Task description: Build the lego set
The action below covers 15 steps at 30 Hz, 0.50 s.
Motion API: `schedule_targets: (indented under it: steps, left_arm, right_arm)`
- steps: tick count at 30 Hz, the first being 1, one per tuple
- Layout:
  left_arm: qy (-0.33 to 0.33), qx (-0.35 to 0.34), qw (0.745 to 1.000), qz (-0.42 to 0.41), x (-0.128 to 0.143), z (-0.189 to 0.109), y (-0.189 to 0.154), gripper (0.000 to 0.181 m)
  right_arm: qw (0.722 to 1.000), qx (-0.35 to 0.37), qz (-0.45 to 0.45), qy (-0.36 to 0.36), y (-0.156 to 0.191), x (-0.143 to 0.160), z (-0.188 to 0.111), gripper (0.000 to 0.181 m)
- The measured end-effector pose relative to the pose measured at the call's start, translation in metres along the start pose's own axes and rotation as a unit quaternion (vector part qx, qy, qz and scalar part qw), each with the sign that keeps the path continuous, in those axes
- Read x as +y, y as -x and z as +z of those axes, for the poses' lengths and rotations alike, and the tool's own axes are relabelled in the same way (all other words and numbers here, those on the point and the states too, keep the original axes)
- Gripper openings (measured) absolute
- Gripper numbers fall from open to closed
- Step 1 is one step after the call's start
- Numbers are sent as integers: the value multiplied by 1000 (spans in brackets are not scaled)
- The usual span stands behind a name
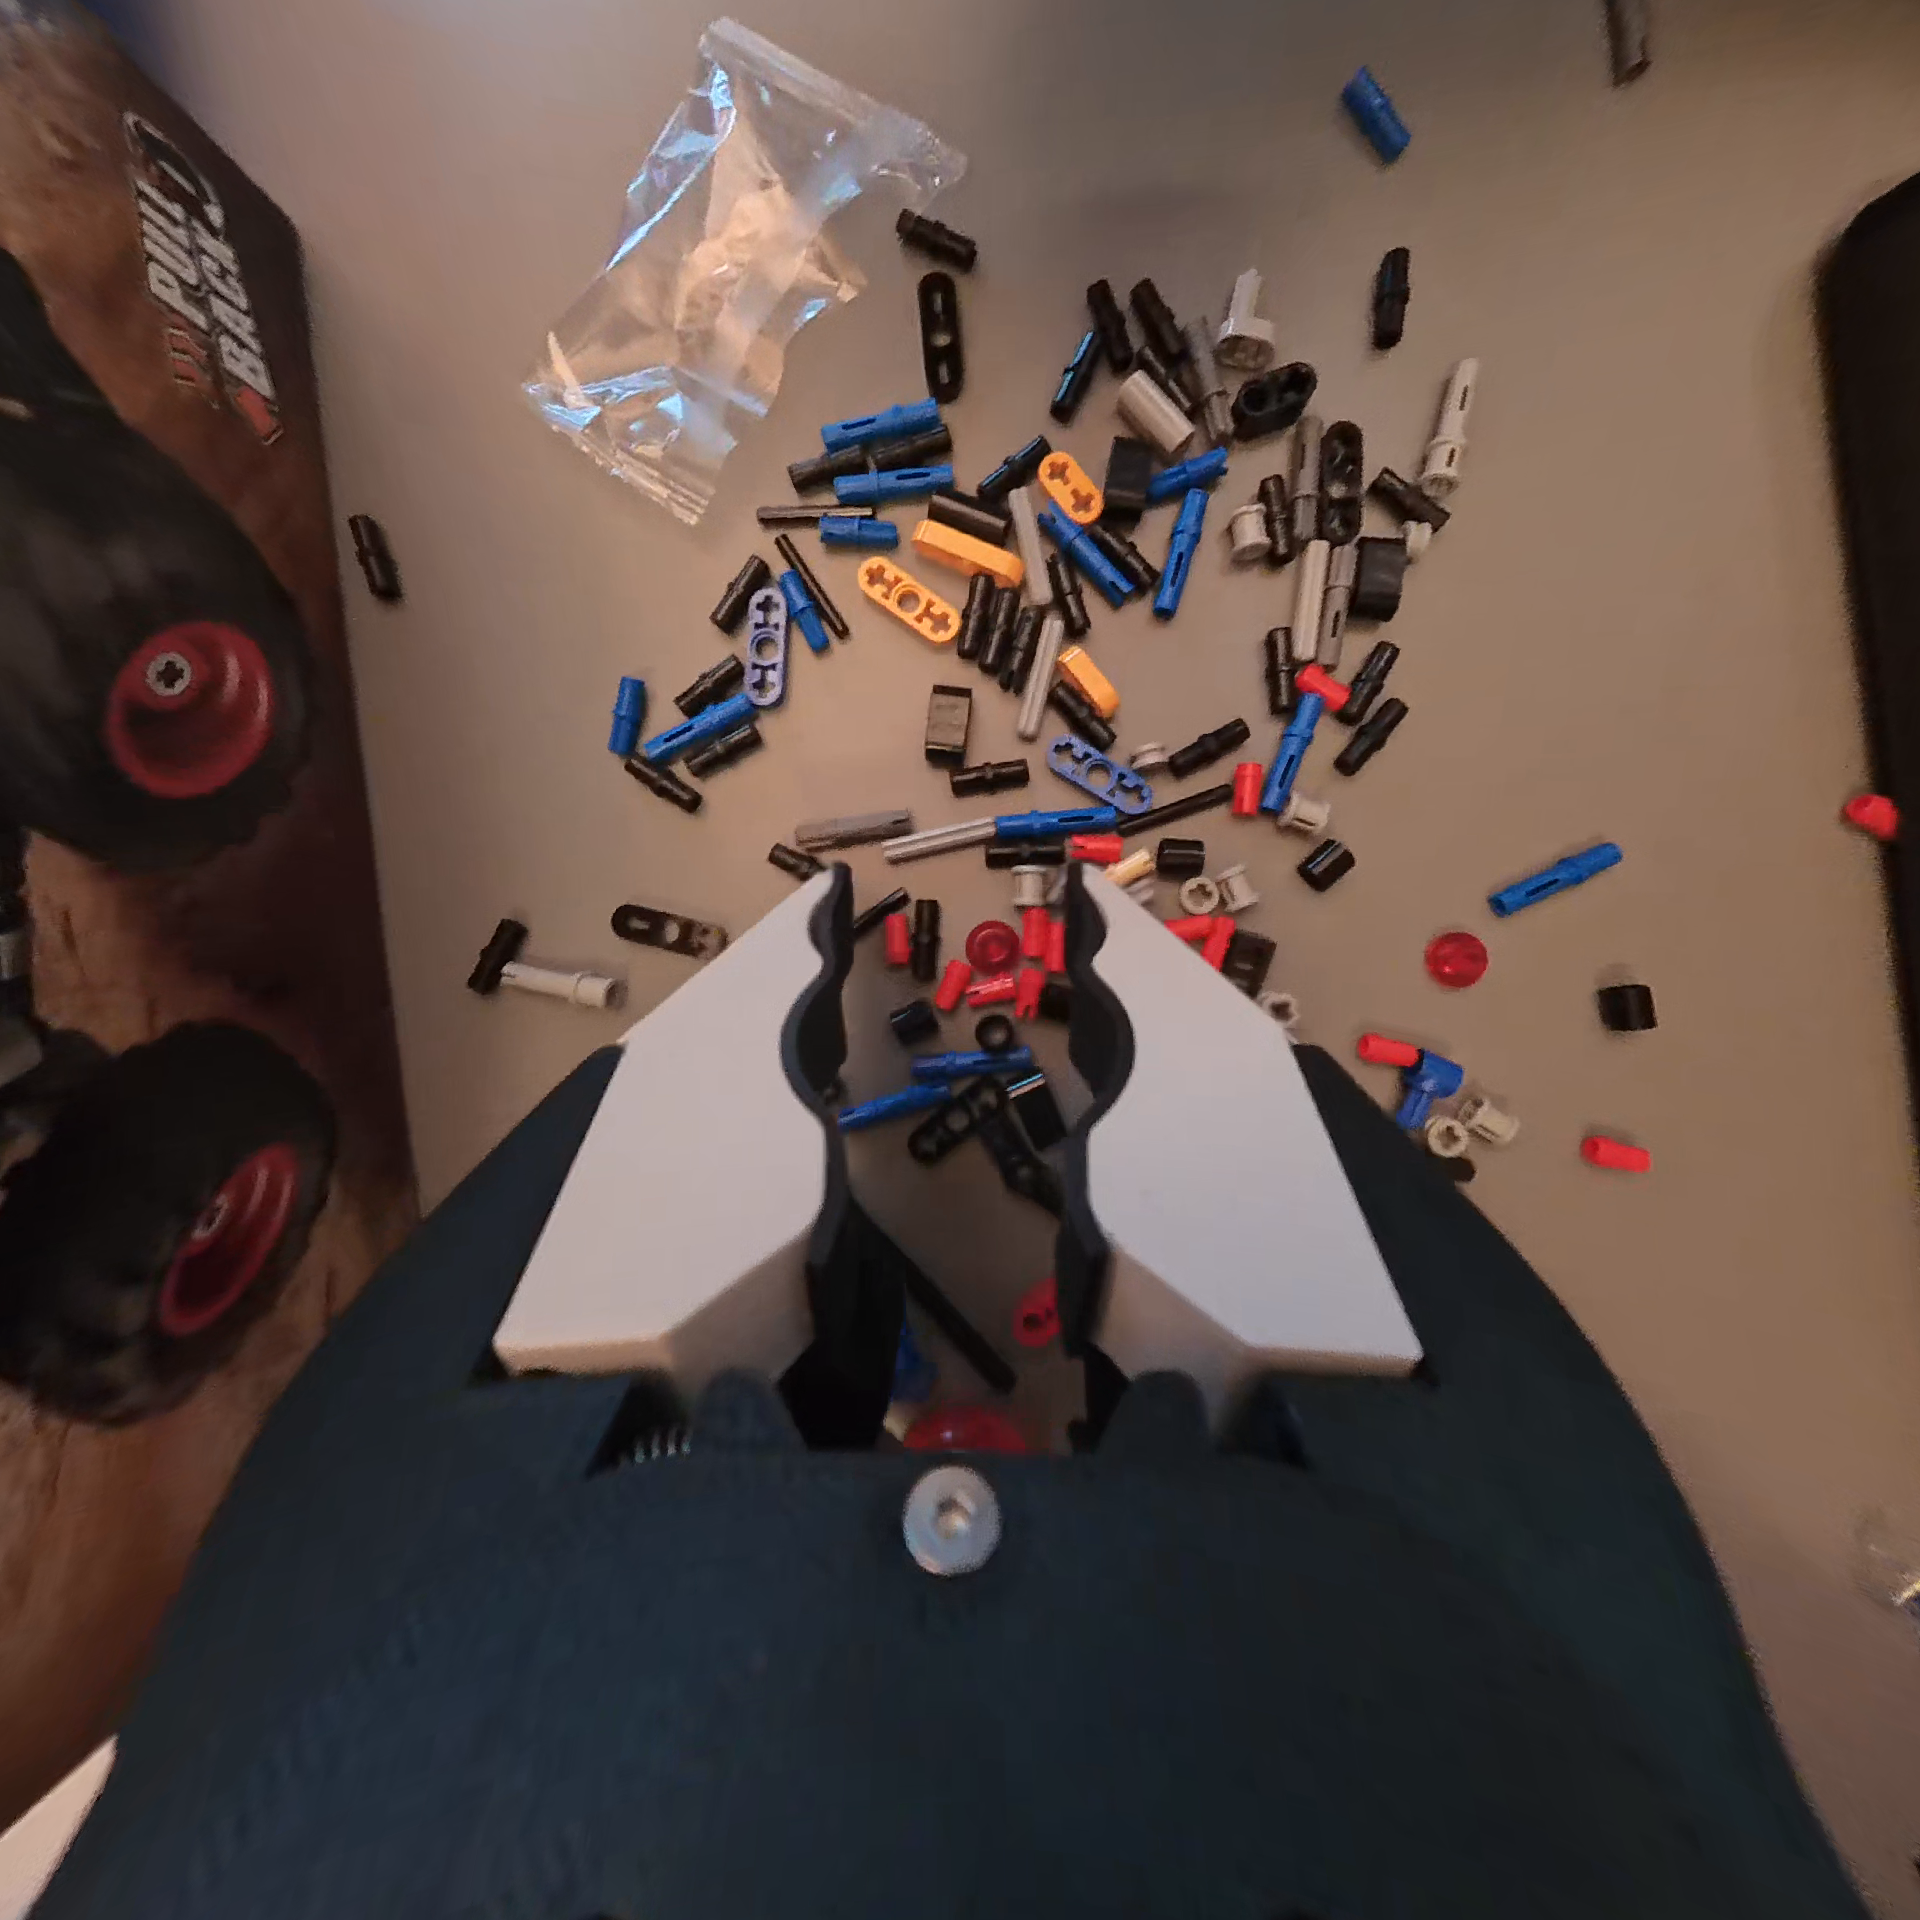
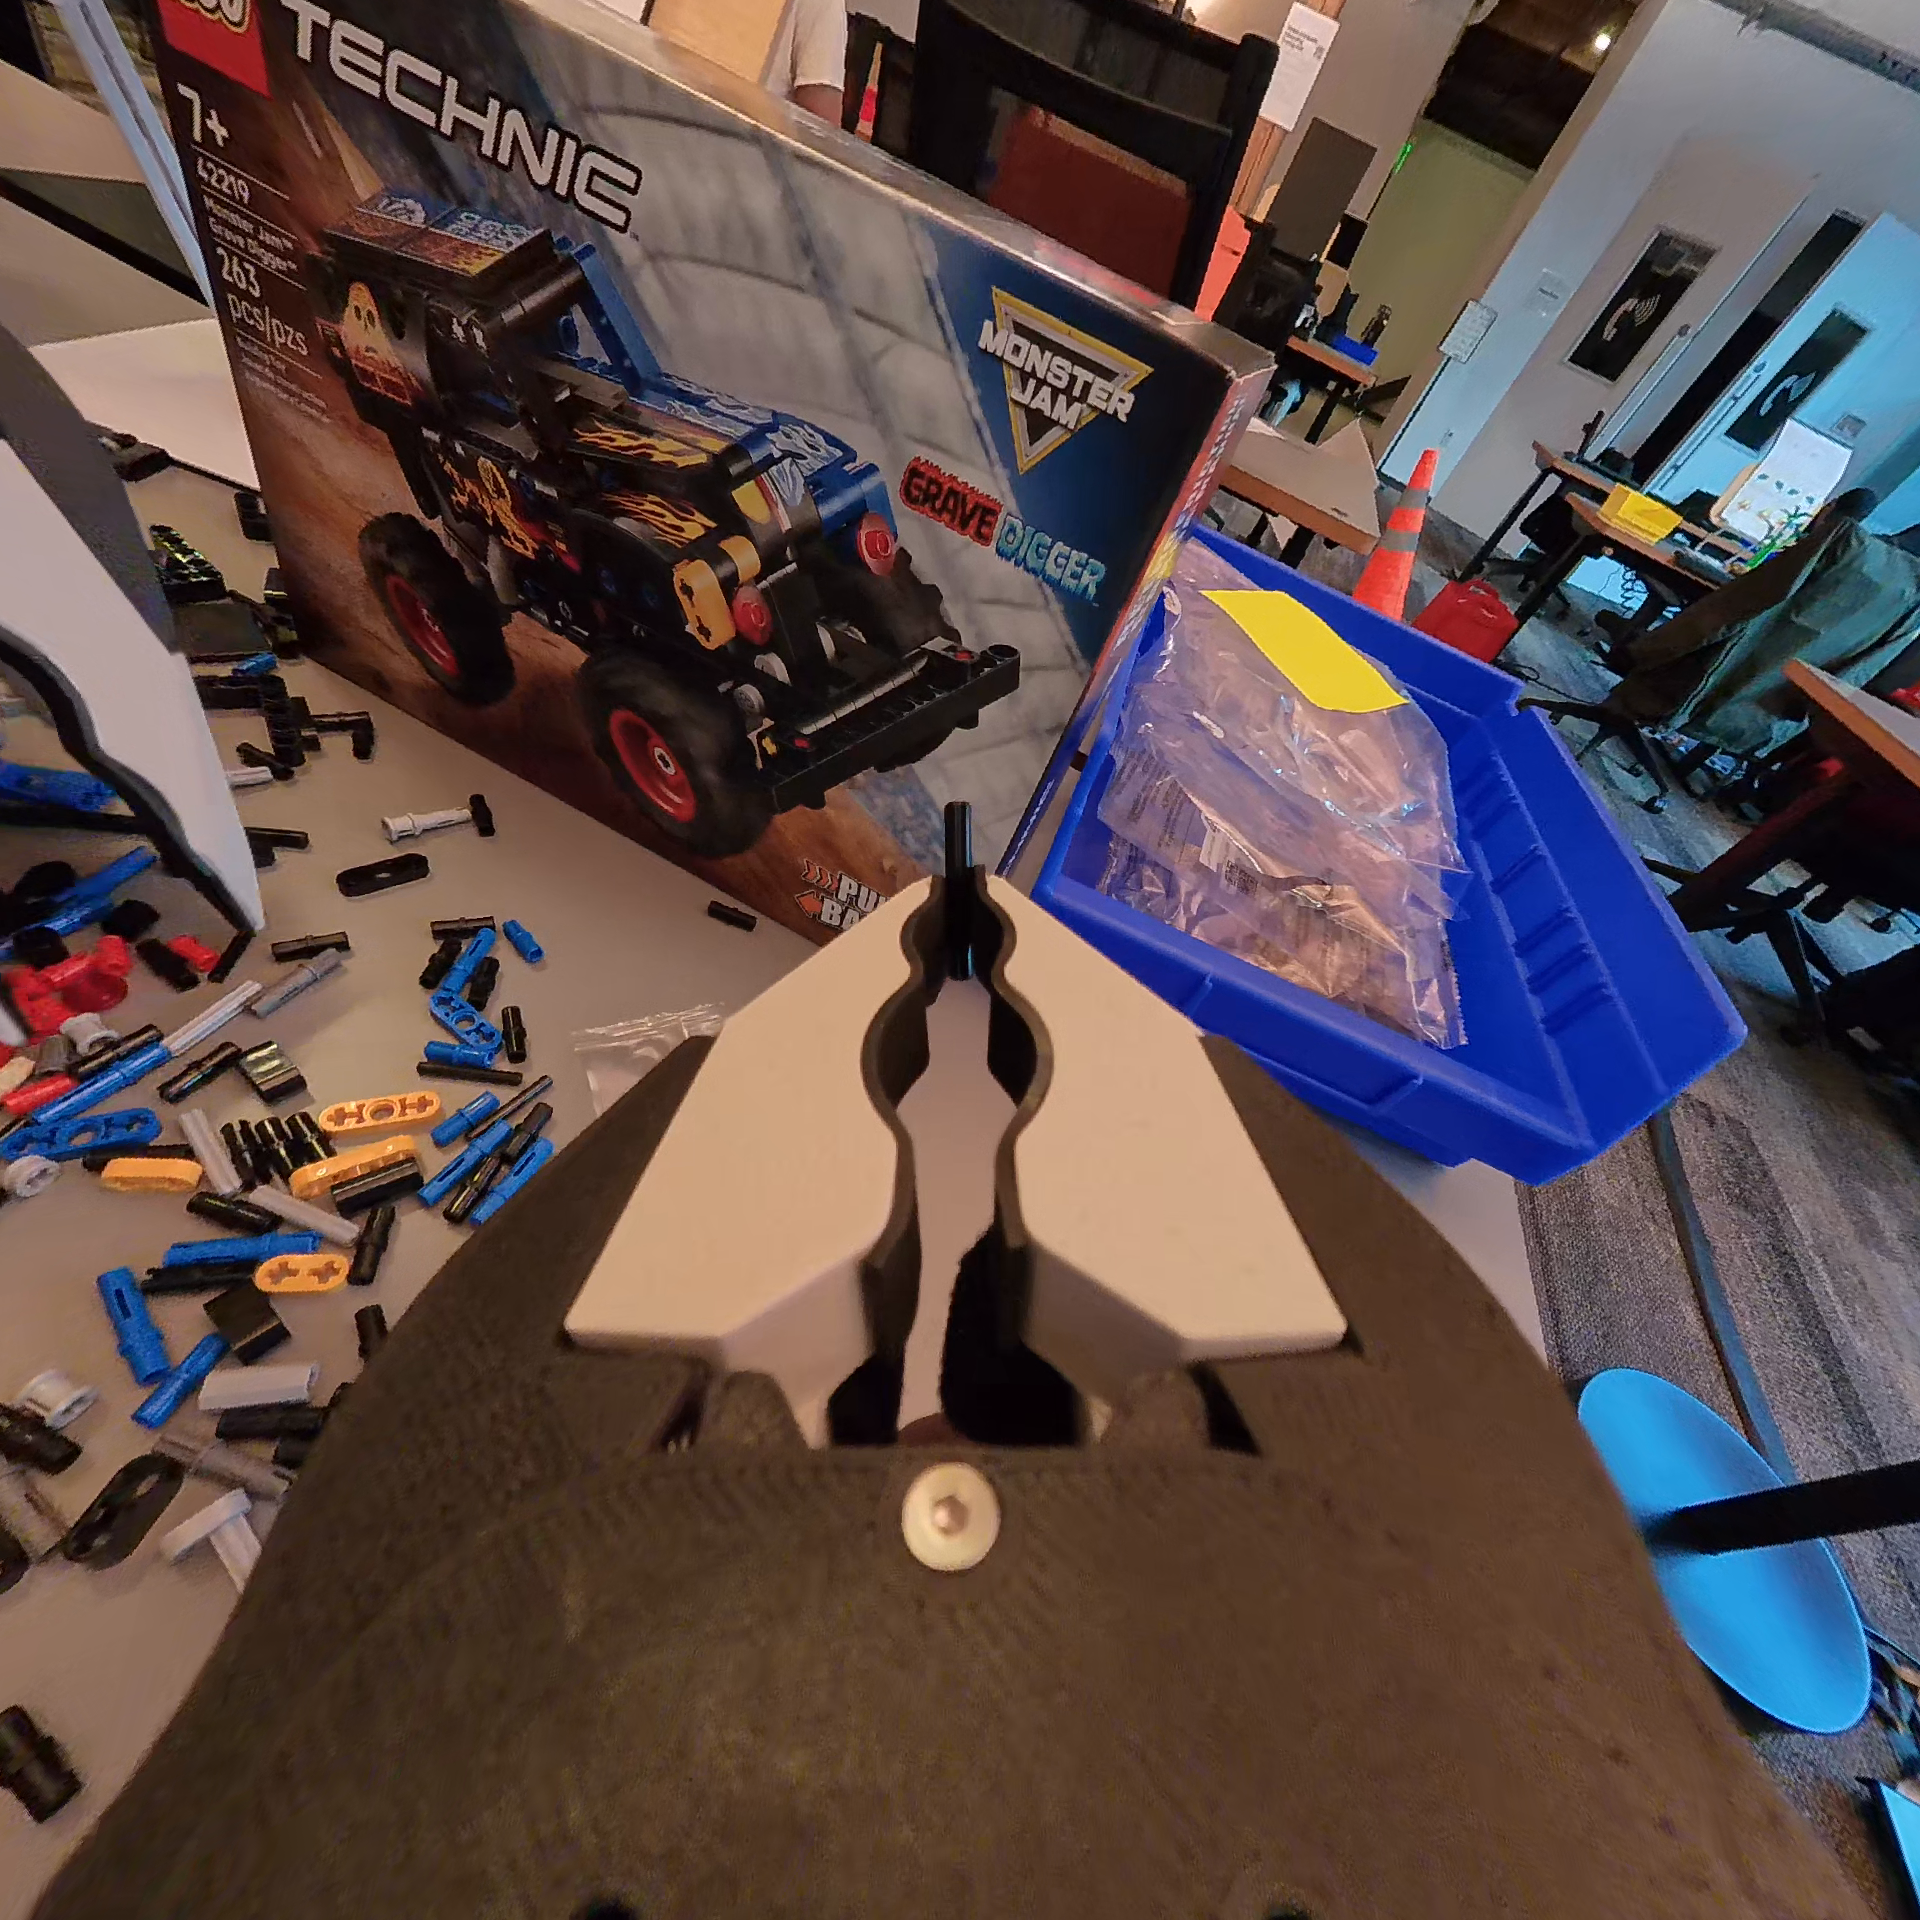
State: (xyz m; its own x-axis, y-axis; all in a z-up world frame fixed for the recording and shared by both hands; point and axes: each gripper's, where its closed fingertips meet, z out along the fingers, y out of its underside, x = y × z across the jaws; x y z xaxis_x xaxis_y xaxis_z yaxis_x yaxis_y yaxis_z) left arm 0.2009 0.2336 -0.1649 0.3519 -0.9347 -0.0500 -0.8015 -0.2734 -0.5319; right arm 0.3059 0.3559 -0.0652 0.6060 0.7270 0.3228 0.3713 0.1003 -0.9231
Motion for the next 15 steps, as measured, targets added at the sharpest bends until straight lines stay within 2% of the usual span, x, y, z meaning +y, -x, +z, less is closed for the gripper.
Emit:
schedule_targets:
  steps: [5, 10, 15]
  left_arm:
    - [14, 21, 1000, 6, 7, 9, -16, 40]
    - [19, 8, 1000, 5, 13, 4, -13, 39]
    - [17, 3, 1000, 2, 17, 1, -13, 30]
  right_arm:
    - [1000, -2, -1, 2, 1, 1, 1, 3]
    - [1000, 0, -1, 2, 0, 1, 1, 3]
    - [1000, -2, -2, 5, 2, 2, 2, 3]
